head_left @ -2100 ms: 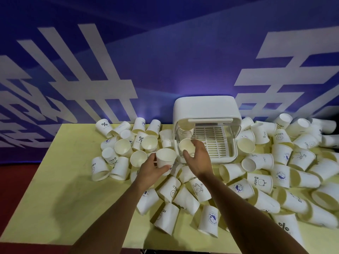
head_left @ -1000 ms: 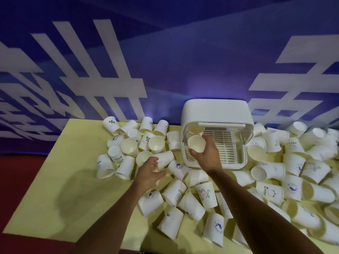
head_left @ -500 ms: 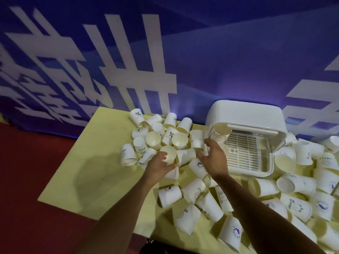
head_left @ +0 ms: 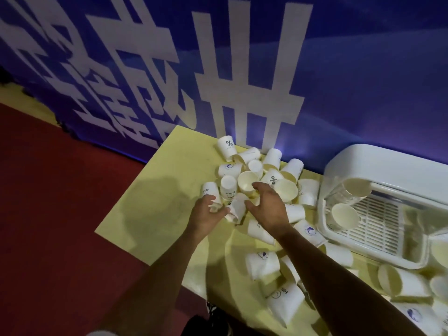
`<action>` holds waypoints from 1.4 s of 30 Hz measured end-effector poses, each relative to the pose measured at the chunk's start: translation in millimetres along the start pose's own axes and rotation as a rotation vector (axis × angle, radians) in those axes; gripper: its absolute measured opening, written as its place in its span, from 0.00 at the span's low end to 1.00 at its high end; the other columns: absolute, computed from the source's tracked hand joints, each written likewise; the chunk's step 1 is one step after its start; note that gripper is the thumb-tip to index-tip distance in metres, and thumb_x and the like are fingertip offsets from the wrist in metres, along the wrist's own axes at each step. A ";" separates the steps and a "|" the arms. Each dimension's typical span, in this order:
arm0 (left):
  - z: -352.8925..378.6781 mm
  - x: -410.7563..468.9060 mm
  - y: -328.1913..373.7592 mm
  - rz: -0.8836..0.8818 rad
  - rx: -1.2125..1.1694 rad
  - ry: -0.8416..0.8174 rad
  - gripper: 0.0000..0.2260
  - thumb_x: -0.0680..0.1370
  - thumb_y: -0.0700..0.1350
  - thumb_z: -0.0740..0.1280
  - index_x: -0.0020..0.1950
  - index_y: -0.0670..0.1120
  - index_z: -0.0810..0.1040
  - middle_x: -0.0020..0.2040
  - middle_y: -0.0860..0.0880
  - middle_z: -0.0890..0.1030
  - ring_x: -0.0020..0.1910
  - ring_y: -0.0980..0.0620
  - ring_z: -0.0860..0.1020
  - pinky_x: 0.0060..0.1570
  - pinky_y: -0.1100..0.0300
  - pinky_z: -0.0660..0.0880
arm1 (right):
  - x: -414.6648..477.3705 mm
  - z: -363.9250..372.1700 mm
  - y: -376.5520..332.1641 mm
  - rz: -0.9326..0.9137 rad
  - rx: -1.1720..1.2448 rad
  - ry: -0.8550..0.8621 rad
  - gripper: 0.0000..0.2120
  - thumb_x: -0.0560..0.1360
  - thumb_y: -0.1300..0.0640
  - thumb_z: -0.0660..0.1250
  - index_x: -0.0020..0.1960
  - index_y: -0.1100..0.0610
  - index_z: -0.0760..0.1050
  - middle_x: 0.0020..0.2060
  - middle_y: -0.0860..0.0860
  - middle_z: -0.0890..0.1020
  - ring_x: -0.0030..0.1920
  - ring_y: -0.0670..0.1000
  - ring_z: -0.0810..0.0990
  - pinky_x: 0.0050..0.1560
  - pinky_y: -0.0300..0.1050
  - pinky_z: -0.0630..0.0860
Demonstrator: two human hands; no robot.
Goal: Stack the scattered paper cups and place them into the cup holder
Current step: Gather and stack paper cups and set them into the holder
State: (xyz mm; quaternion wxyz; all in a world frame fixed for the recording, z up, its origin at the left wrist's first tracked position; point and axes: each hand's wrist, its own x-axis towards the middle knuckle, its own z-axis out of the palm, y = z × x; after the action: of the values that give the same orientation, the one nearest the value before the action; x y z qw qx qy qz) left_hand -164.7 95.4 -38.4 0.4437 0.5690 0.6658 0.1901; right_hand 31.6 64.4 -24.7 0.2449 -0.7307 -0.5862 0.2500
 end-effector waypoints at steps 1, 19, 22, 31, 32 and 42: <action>-4.4 3.9 -5.3 -0.005 0.015 0.026 0.26 0.69 0.51 0.79 0.63 0.45 0.76 0.58 0.46 0.75 0.53 0.48 0.77 0.56 0.57 0.75 | 5.4 5.9 -5.6 -0.015 -0.020 -0.019 0.28 0.74 0.51 0.73 0.70 0.57 0.71 0.65 0.54 0.77 0.64 0.55 0.76 0.65 0.49 0.73; 8.7 70.1 -39.1 -0.205 -0.054 0.034 0.40 0.69 0.56 0.77 0.74 0.43 0.63 0.63 0.42 0.72 0.58 0.41 0.77 0.60 0.47 0.75 | 82.0 69.7 -23.3 -0.327 -0.481 -0.141 0.29 0.71 0.57 0.71 0.72 0.55 0.72 0.68 0.58 0.75 0.68 0.61 0.71 0.73 0.56 0.61; 13.3 72.5 -42.6 -0.200 -0.081 0.046 0.35 0.71 0.54 0.76 0.70 0.42 0.65 0.60 0.40 0.76 0.56 0.41 0.78 0.57 0.47 0.76 | 86.3 70.0 -27.6 -0.301 -0.450 -0.189 0.29 0.73 0.58 0.68 0.74 0.54 0.69 0.68 0.56 0.74 0.68 0.59 0.70 0.75 0.53 0.58; -13.4 70.1 -46.6 -0.273 -0.234 0.173 0.29 0.71 0.47 0.77 0.67 0.41 0.69 0.58 0.42 0.80 0.47 0.47 0.79 0.41 0.62 0.72 | 68.9 54.1 -29.3 -0.261 -0.060 -0.026 0.26 0.76 0.50 0.70 0.72 0.52 0.70 0.64 0.53 0.73 0.63 0.54 0.73 0.55 0.48 0.76; -16.8 68.4 -44.3 -0.281 -0.260 0.184 0.28 0.72 0.47 0.77 0.67 0.42 0.69 0.57 0.43 0.81 0.46 0.48 0.79 0.38 0.63 0.71 | 65.9 50.9 -29.3 -0.247 -0.015 0.007 0.25 0.77 0.49 0.70 0.72 0.52 0.71 0.63 0.53 0.74 0.62 0.53 0.73 0.56 0.47 0.75; -9.8 38.9 17.2 -0.111 -0.415 0.062 0.26 0.69 0.49 0.72 0.66 0.51 0.73 0.57 0.51 0.78 0.50 0.54 0.79 0.42 0.61 0.72 | 35.4 -8.8 -16.6 0.105 0.256 0.205 0.24 0.72 0.50 0.73 0.63 0.50 0.66 0.57 0.48 0.76 0.54 0.52 0.77 0.52 0.51 0.79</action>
State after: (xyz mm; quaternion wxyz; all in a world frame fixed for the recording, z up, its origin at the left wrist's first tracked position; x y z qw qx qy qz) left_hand -161.0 138.7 -34.7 0.5404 0.4220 0.6559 0.3157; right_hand 31.8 101.7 -10.1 0.3811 -0.7447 -0.4826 0.2595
